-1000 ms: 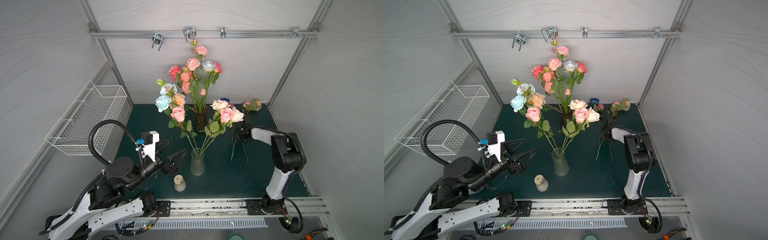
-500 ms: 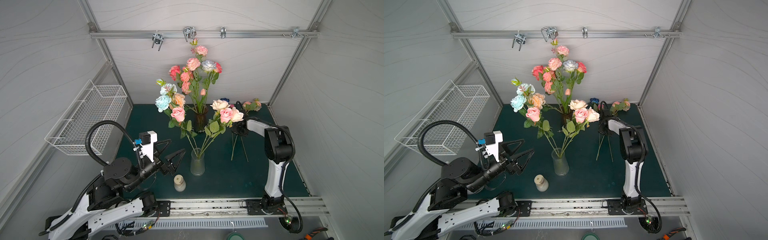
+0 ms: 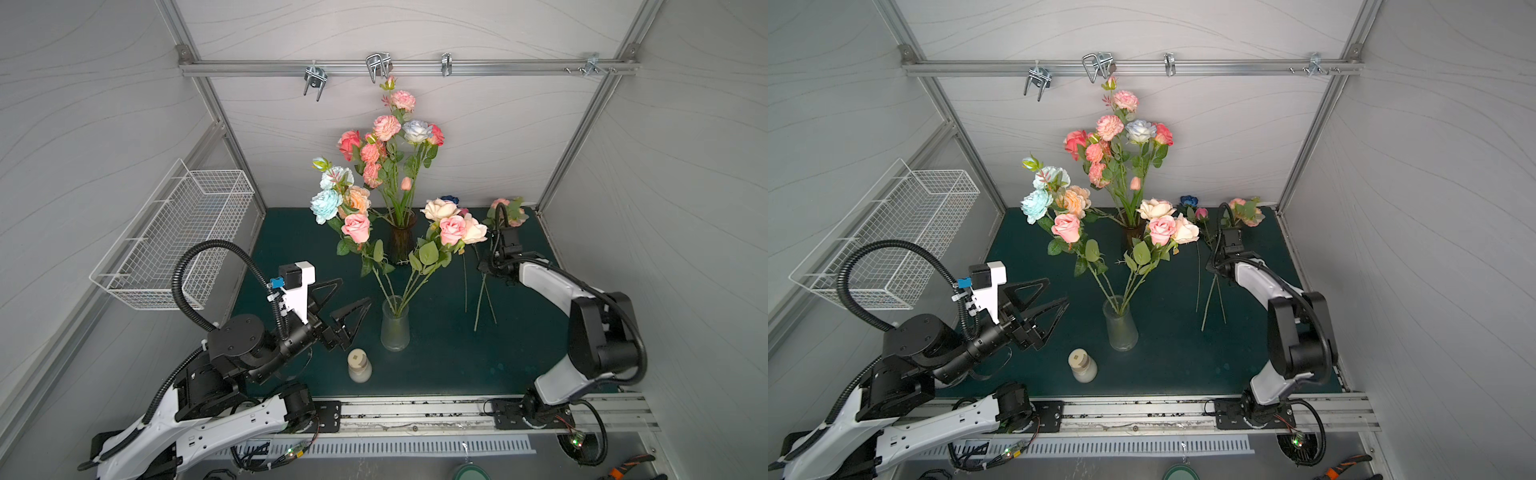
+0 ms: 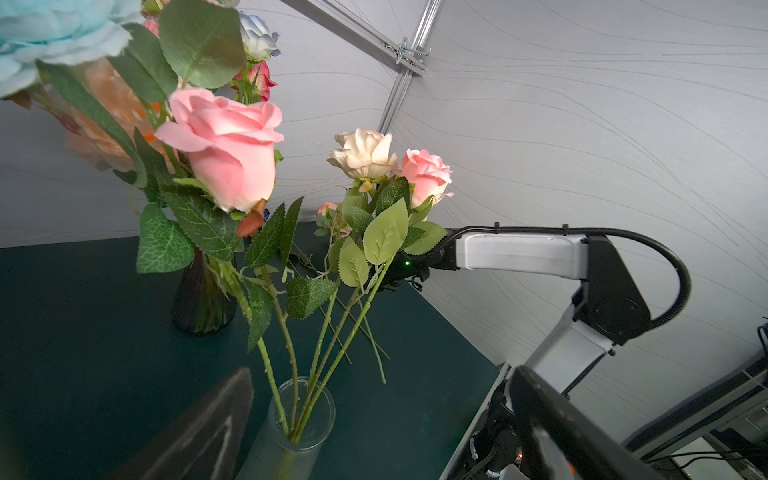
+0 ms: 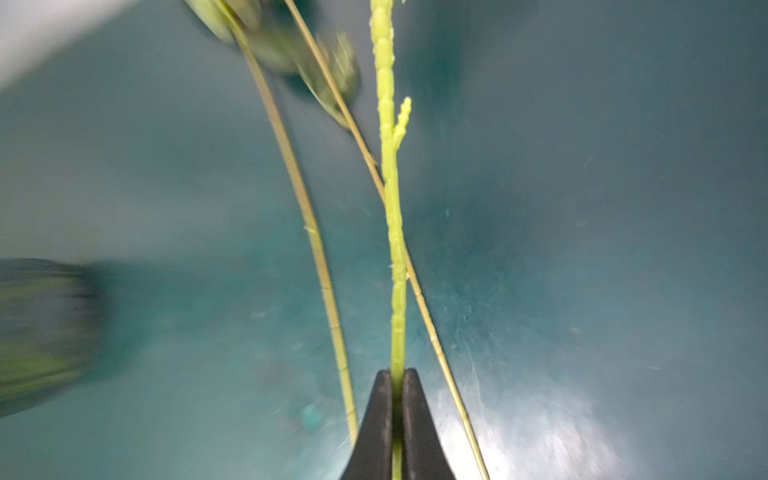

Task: Arrange the flowers into the vase
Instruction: 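Lift the peach rose high and carry it over the clear vase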

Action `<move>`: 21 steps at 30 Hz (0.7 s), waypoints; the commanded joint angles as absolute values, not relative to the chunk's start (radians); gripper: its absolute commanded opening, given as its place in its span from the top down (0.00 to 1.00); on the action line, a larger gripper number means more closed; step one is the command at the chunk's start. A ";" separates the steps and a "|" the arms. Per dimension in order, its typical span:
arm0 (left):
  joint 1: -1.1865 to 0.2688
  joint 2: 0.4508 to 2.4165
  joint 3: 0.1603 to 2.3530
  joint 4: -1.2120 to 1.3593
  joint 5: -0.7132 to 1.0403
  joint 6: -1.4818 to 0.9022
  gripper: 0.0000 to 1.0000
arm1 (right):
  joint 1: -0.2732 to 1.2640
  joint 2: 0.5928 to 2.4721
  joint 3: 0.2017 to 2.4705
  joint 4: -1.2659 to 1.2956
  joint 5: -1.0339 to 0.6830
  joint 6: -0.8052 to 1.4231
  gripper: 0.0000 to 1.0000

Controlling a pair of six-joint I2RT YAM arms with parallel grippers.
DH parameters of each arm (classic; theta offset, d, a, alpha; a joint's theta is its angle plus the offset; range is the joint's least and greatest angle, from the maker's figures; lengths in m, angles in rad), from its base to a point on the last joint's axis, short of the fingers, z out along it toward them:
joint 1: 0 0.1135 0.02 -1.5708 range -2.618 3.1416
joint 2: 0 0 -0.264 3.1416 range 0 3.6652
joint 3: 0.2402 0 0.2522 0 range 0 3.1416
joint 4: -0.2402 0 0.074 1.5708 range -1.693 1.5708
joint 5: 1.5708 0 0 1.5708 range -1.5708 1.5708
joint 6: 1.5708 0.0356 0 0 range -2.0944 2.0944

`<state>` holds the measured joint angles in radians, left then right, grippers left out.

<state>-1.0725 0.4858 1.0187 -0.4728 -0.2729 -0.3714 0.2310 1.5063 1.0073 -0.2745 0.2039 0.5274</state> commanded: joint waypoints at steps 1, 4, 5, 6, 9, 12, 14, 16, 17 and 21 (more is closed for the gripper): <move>-1.071 0.477 1.062 -0.456 -0.264 -0.379 0.02 | 0.221 1.356 0.937 -0.191 0.247 0.547 1.00; -1.071 0.477 1.070 -0.459 -0.261 -0.380 0.02 | 0.224 1.184 0.863 -0.179 0.264 0.565 1.00; -1.071 0.475 1.073 -0.462 -0.262 -0.379 0.02 | 0.223 1.119 0.839 -0.174 0.267 0.571 1.00; -1.072 0.474 1.073 -0.463 -0.262 -0.379 0.02 | 0.225 1.066 0.823 -0.169 0.268 0.574 1.00; -1.071 0.469 1.078 -0.463 -0.261 -0.375 0.02 | 0.246 0.900 0.799 -0.166 0.283 0.563 1.00; -1.071 0.472 1.093 -0.471 -0.258 -0.372 0.01 | 0.297 0.771 0.823 -0.178 0.307 0.533 1.00; -1.071 0.474 1.104 -0.480 -0.259 -0.370 0.01 | 0.336 0.703 0.863 -0.182 0.298 0.506 1.00; -1.071 0.473 1.115 -0.486 -0.260 -0.365 0.02 | 0.366 0.661 0.918 -0.181 0.255 0.478 1.00; -1.071 0.472 1.121 -0.492 -0.265 -0.364 0.02 | 0.379 0.646 0.947 -0.174 0.218 0.463 1.00; -1.071 0.455 1.129 -0.501 -0.279 -0.359 0.01 | 0.414 0.628 1.062 -0.139 0.032 0.437 1.00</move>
